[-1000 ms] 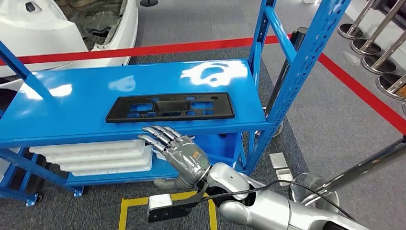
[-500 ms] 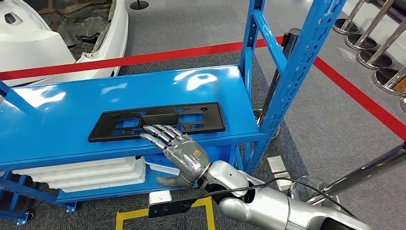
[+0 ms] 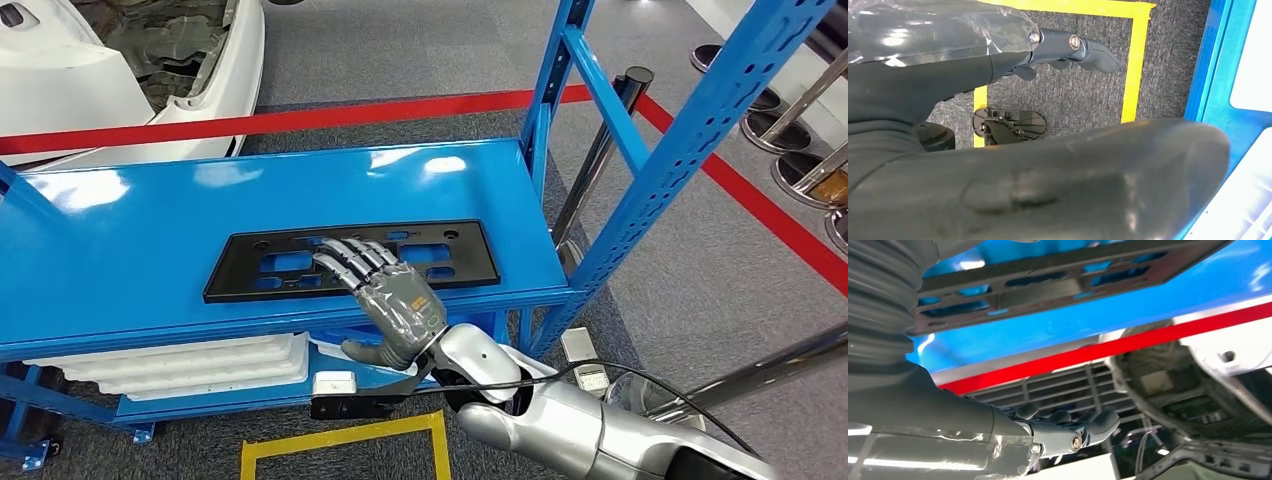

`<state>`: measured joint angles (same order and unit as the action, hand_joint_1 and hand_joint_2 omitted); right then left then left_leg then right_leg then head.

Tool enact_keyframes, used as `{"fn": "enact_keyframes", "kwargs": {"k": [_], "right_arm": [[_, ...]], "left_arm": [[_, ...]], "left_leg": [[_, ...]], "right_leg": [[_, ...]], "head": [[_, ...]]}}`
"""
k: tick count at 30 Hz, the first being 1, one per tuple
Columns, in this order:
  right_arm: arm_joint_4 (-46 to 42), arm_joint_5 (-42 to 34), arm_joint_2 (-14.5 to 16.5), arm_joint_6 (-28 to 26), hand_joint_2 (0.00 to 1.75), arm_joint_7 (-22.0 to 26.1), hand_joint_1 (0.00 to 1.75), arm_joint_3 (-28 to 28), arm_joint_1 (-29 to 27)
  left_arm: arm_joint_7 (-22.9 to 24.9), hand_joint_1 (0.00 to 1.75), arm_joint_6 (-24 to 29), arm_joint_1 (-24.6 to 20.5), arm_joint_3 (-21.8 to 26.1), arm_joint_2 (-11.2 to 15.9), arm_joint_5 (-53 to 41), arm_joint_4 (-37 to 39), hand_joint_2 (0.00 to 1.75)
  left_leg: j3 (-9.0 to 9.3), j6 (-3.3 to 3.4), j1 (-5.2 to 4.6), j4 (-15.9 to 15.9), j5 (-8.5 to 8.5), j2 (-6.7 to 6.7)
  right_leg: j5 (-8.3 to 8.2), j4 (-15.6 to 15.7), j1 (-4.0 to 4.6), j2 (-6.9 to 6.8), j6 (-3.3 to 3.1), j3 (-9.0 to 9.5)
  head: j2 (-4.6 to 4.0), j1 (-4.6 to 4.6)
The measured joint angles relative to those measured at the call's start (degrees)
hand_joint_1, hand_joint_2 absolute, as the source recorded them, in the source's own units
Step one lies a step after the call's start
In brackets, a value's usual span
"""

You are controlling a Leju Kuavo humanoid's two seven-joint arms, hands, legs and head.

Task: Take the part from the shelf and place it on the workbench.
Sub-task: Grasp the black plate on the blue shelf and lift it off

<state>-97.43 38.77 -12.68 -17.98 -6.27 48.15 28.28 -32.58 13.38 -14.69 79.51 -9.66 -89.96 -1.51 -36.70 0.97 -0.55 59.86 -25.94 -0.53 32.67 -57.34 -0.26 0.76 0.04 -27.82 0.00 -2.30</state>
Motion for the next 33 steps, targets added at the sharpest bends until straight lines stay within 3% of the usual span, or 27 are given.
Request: {"fn": "enact_keyframes", "kwargs": {"k": [13, 26, 33], "right_arm": [[2.8, 15.5, -2.1, 1.9, 1.75, -11.9, 0.00, -3.0, 0.9], [4.2, 16.3, -4.0, 2.9, 1.75, -13.4, 0.00, -5.4, 0.9], [4.6, 13.0, -7.4, 4.0, 1.75, -13.2, 0.00, -9.3, -1.1]], "left_arm": [[0.5, 0.00, 1.9, 0.2, 0.7, 0.0, 0.0, 0.0, 0.00], [0.3, 0.00, 2.1, 0.4, 1.1, 0.0, 0.0, 0.0, 0.00], [0.1, 0.00, 2.1, 0.6, 1.4, 0.0, 0.0, 0.0, 0.00]], "left_leg": [[0.53, 0.09, 0.07, 0.0, 0.13, 0.00], [0.62, 0.08, 0.10, -0.2, 0.13, 0.00], [0.65, 0.08, 0.10, -0.2, 0.13, 0.00]], "right_leg": [[-0.18, 0.1, 0.12, -0.05, 0.27, 0.47], [-0.17, 0.1, 0.15, -0.05, 0.25, 0.46], [-0.17, 0.1, 0.15, -0.07, 0.25, 0.48]], "head": [[0.00, 0.03], [0.00, 0.03], [0.00, 0.02]]}}
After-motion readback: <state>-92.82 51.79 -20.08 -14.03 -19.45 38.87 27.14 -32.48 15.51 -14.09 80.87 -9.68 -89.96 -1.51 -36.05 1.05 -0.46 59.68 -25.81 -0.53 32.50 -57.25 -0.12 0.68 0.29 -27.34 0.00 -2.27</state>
